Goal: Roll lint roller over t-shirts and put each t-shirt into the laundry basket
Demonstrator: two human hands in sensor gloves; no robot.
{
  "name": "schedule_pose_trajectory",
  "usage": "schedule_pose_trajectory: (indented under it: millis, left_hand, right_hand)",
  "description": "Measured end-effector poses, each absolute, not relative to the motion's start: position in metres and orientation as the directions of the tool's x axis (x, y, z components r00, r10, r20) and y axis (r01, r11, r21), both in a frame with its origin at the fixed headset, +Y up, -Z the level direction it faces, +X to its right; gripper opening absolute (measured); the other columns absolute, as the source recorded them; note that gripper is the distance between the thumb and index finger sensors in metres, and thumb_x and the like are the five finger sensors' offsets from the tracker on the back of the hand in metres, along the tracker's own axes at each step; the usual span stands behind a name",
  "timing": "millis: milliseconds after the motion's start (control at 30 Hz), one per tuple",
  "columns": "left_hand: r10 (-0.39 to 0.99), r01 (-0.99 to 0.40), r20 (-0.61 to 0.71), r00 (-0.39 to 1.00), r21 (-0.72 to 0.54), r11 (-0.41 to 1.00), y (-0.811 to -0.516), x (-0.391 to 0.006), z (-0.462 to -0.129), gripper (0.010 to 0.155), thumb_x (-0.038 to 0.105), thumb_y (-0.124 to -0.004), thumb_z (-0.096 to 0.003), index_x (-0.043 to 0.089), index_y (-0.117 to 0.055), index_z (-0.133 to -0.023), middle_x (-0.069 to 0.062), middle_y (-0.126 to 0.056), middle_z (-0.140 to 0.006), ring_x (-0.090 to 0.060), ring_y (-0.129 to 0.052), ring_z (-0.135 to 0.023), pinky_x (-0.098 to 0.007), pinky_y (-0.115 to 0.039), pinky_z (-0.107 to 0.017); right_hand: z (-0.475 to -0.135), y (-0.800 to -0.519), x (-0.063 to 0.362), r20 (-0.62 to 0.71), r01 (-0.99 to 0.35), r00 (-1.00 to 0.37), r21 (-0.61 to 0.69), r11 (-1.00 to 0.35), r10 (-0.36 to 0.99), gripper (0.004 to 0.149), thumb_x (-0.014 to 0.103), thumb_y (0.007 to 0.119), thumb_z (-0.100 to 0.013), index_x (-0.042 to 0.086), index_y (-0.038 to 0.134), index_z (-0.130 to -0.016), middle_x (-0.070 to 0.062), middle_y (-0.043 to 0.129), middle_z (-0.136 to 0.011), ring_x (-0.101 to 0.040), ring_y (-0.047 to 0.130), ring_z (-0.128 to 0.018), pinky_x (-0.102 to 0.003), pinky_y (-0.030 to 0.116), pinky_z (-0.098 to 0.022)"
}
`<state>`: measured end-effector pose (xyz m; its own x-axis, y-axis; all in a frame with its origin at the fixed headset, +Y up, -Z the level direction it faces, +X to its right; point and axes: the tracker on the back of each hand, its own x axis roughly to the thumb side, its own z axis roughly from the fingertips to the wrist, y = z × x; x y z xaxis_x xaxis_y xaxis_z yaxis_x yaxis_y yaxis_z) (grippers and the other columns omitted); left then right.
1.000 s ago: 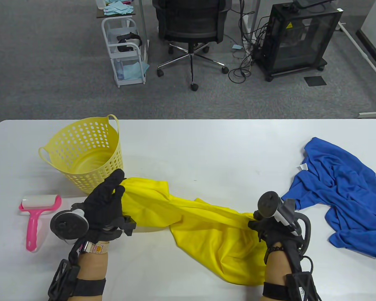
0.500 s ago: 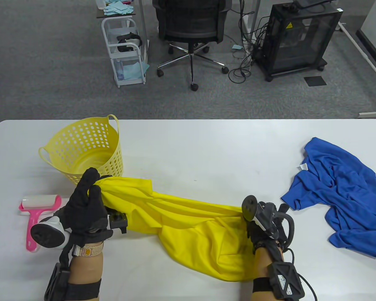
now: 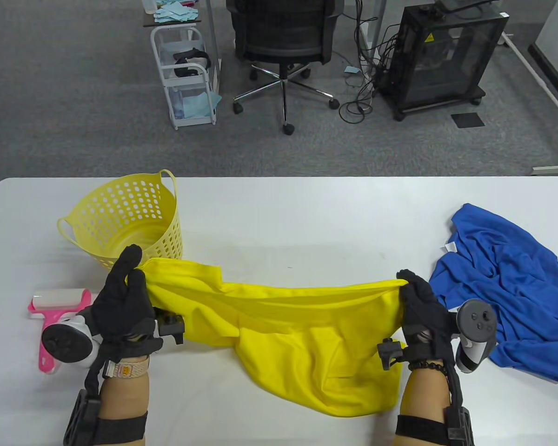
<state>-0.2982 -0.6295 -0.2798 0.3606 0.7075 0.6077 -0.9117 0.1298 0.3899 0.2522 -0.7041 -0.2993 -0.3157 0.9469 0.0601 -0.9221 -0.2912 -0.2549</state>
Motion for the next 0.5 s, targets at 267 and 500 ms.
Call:
schedule_pose_trajectory:
  millis: [267, 500]
  left_hand:
    - [0.442, -0.464, 0.311, 0.841, -0.004, 0.886, -0.665, -0.227, -0.313, 0.067, 0.067, -0.076, -0.0434, 0.019, -0.080, -0.090, 0.012, -0.102, -0.031, -0.005, -0.098, 0.004, -0.034, -0.092, -0.016]
    - [-0.216, 0.431, 0.464, 0.859, -0.429, 0.793, -0.760, -0.164, -0.331, 0.106, 0.077, -0.076, -0.0274, 0.020, -0.040, -0.109, 0.006, -0.085, -0.069, -0.002, -0.096, -0.028, -0.034, -0.086, -0.032]
  right_hand:
    - [-0.298, -0.678, 0.175, 0.078, -0.228, -0.970, 0.016, -0.973, 0.229, 0.071, 0.060, 0.077, -0.038, 0.017, 0.066, -0.094, 0.005, 0.095, -0.035, -0.014, 0.098, -0.008, -0.040, 0.089, -0.030]
    - [-0.281, -0.738, 0.163, 0.121, 0.289, -0.957, 0.451, -0.845, -0.262, 0.097, 0.072, 0.071, -0.029, 0.015, 0.048, -0.104, 0.004, 0.094, -0.054, -0.016, 0.103, -0.031, -0.044, 0.085, -0.047]
